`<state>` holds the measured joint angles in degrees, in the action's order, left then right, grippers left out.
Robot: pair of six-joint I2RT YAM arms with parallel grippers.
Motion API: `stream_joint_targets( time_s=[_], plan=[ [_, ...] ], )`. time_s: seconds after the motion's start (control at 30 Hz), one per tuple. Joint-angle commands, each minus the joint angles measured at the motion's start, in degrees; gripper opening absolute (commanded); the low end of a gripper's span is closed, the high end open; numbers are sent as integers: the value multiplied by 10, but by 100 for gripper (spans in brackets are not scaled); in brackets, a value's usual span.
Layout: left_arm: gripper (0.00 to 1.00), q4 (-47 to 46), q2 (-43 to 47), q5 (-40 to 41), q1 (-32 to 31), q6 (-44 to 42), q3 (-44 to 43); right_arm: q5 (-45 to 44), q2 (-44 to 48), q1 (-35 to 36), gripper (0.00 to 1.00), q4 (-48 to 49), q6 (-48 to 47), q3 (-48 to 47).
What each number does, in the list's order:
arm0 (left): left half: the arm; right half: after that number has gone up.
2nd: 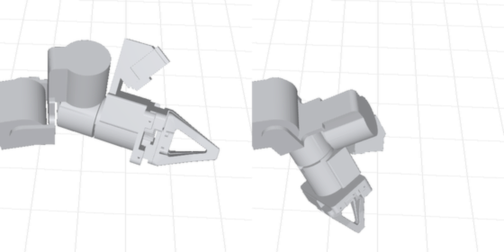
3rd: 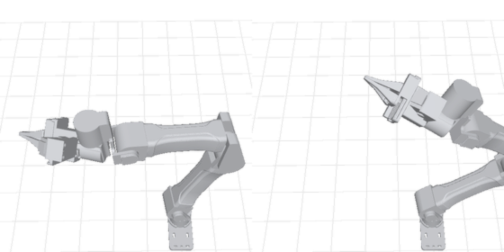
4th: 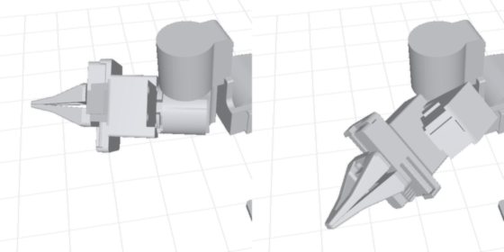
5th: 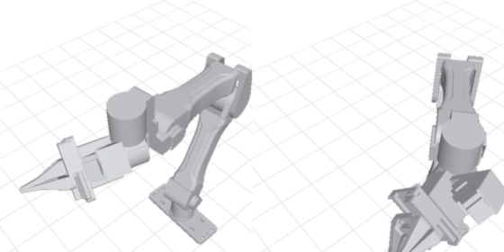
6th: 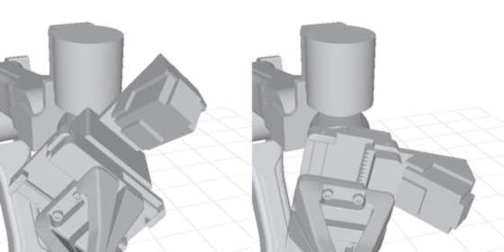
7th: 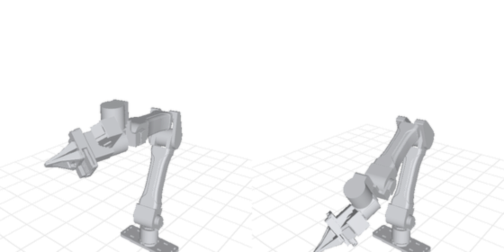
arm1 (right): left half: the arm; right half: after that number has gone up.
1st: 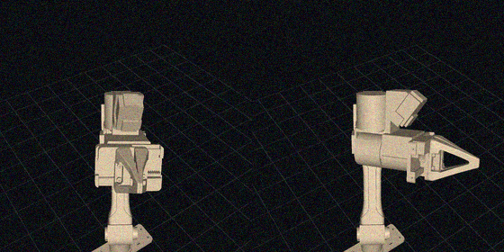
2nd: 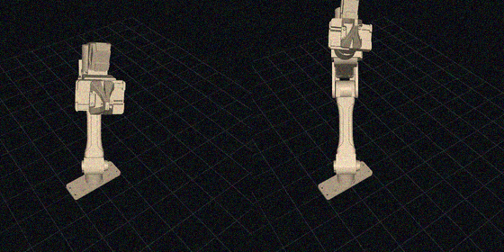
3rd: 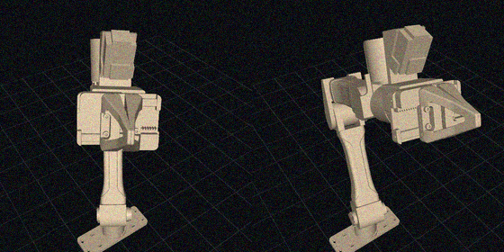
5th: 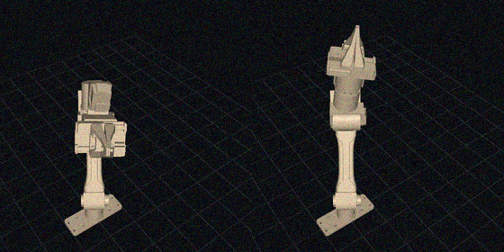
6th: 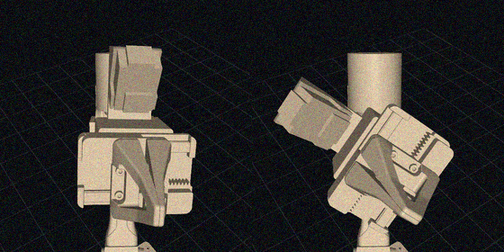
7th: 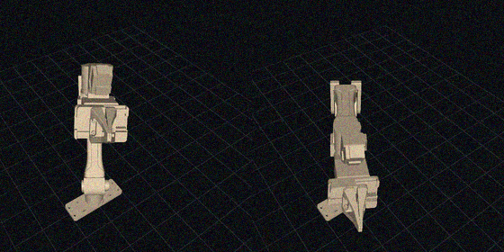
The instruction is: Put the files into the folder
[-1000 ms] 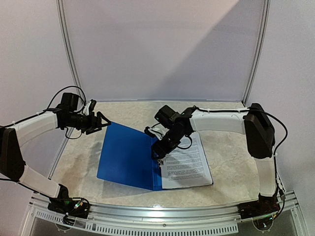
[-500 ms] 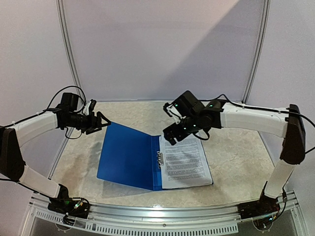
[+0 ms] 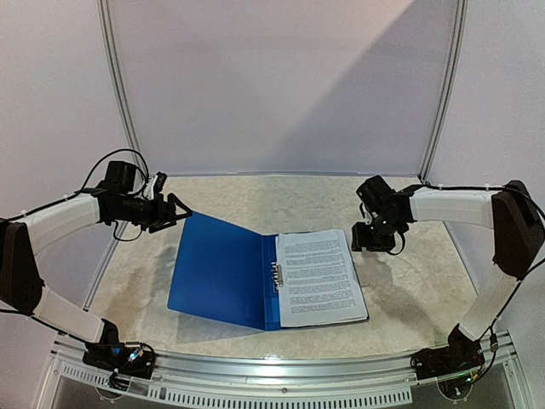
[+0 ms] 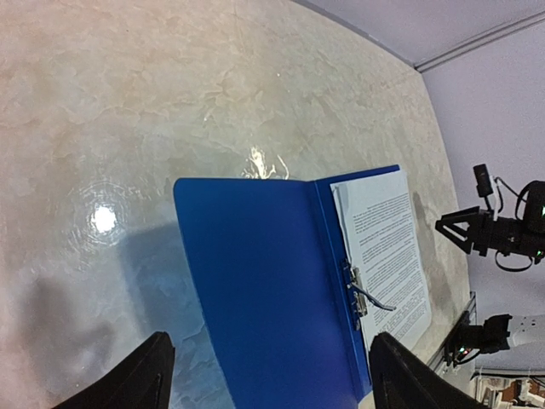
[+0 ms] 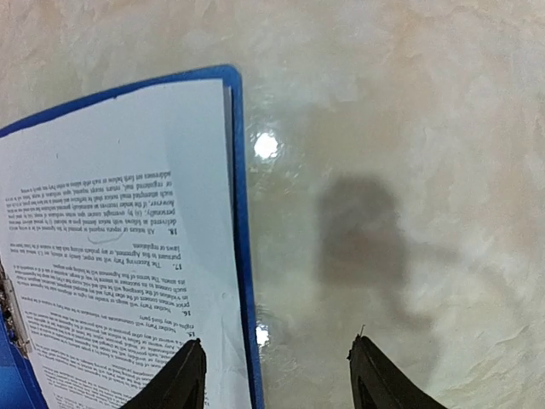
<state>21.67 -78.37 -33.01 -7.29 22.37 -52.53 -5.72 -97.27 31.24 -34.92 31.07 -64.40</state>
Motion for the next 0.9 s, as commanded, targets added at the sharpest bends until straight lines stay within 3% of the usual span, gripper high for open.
stream_joint_targets(
  time_s=[0.0,0.13,0.2,0.5,0.87],
  plan=[
    [80,-9,7,-4,-2,-1,9,49,-18,6,58,11,24,16],
    [80,-11,5,-3,-2,0,12,92,-44,11,53,33,30,26],
    [81,-11,3,-2,-2,3,14,90,-56,19,48,35,30,22],
    [80,-13,3,-3,-3,3,14,79,-88,37,40,26,28,4],
    [80,-15,4,-4,-2,3,15,13,-94,71,40,-25,31,-37]
  ],
)
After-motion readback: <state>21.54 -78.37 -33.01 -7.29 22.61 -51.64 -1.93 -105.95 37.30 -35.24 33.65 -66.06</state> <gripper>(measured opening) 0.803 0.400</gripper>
